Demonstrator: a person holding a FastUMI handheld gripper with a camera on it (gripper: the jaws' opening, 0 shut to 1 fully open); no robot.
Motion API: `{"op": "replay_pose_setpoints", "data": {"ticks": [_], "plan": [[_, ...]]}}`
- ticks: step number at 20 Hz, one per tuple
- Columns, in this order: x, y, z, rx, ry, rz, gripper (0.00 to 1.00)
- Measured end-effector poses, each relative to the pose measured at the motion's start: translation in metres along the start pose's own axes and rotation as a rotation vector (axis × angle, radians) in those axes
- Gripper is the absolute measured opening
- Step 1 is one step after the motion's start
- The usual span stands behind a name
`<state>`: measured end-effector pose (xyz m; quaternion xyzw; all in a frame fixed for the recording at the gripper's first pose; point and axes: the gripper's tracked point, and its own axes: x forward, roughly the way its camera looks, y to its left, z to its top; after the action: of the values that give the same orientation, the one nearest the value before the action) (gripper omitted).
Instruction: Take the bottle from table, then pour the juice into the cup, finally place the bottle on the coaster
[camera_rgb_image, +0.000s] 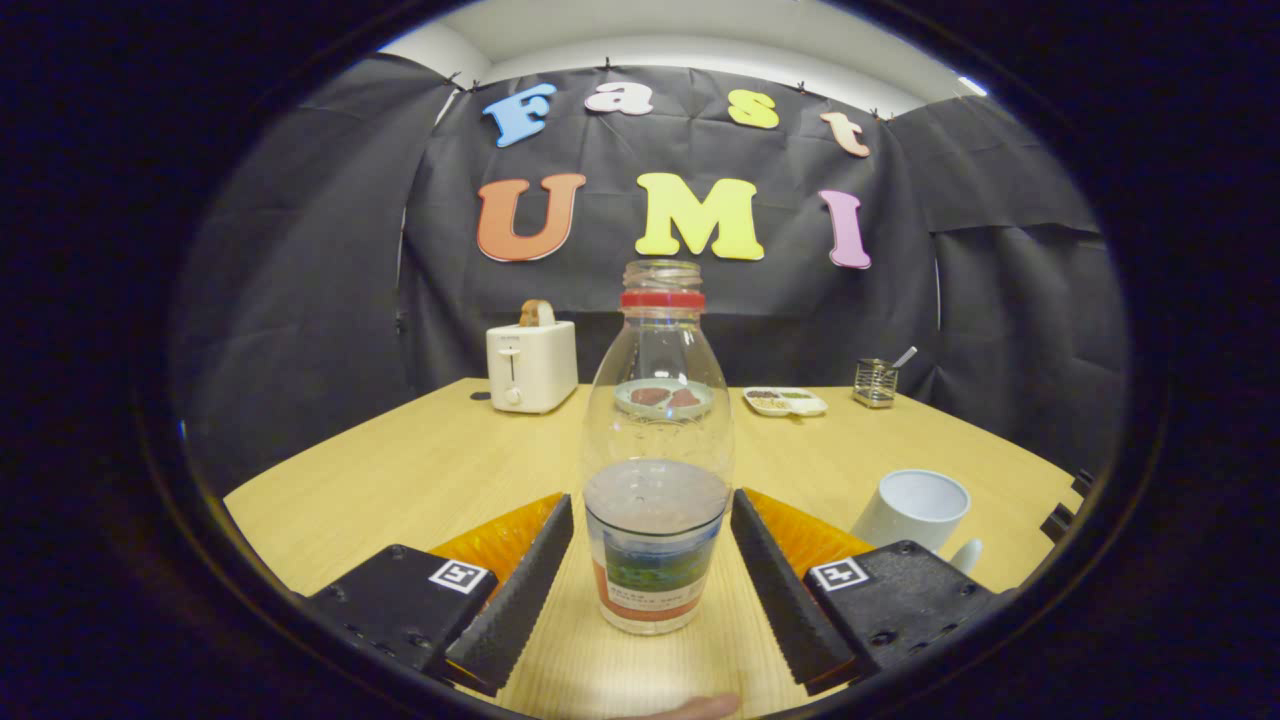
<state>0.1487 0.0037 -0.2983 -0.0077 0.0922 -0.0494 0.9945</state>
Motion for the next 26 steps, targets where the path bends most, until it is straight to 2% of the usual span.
{"op": "replay_pose_setpoints", "data": {"ticks": [2, 5, 7, 13, 17, 21, 26], "plan": [[0.003, 0.003, 0.005, 0.008, -0.029, 0.001, 0.82], [-0.002, -0.001, 0.016, 0.004, -0.06, 0.002, 0.78], [-0.009, 0.001, 0.02, 0.047, -0.05, 0.027, 0.78], [-0.044, 0.005, 0.049, 0.292, -0.056, 0.125, 0.78], [-0.064, 0.0, 0.074, 0.432, -0.055, 0.155, 0.78], [-0.067, 0.003, 0.104, 0.613, -0.054, 0.216, 0.77], [-0.066, 0.003, 0.119, 0.779, -0.065, 0.271, 0.77]]}}
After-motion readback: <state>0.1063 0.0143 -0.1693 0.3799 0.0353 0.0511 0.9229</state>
